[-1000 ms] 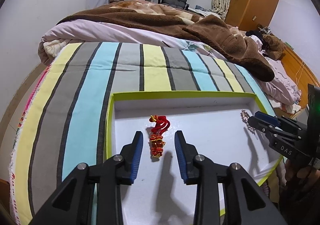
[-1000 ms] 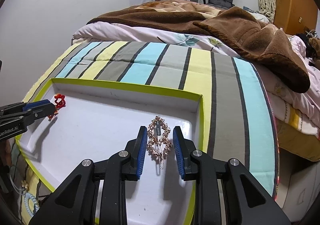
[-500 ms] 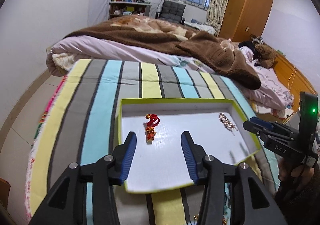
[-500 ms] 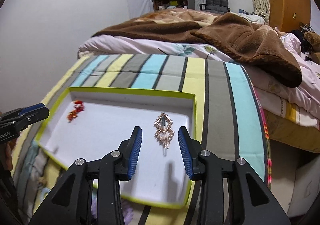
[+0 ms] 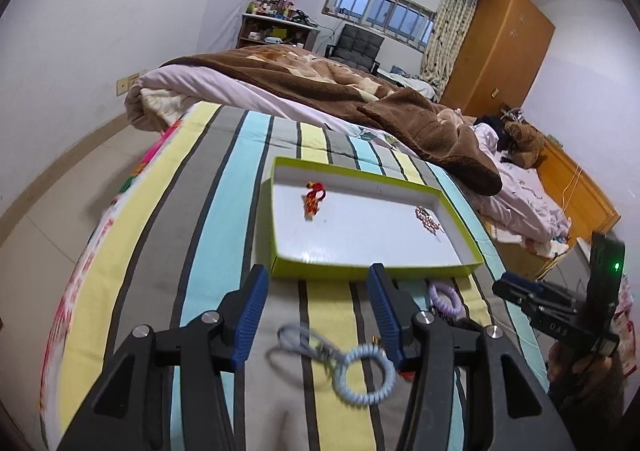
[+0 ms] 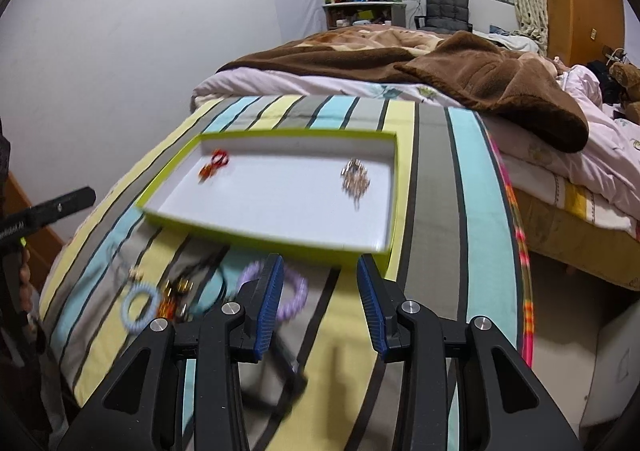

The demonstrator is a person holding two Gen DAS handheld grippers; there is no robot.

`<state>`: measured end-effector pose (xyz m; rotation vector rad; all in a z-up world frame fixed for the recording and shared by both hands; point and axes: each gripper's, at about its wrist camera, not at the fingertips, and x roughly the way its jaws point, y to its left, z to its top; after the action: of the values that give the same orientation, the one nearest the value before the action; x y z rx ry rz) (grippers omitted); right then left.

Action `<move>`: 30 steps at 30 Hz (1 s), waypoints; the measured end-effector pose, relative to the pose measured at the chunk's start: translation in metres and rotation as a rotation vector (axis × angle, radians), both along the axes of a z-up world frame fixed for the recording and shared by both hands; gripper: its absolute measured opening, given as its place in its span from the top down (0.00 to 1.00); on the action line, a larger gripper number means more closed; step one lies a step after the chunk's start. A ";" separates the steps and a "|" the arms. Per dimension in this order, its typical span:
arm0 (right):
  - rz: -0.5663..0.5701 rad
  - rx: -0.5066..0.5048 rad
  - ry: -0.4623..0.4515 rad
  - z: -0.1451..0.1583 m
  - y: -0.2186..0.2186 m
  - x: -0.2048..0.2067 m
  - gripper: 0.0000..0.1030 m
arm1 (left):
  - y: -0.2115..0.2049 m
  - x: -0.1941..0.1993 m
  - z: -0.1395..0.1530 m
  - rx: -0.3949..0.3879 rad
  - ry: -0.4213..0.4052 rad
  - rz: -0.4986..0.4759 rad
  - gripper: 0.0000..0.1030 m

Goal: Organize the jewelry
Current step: 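Grasp the grey cord with the left gripper while the right grasps the black band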

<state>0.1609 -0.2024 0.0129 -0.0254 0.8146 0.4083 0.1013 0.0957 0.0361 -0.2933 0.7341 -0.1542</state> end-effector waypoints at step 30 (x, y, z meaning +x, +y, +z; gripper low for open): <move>0.039 -0.156 0.071 -0.046 0.028 -0.030 0.76 | -0.005 -0.018 -0.064 -0.003 0.161 0.019 0.47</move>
<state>0.1309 -0.1747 -0.0331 -0.1729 0.9159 0.3830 0.0830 0.0909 -0.0281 -0.3176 0.8904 -0.1145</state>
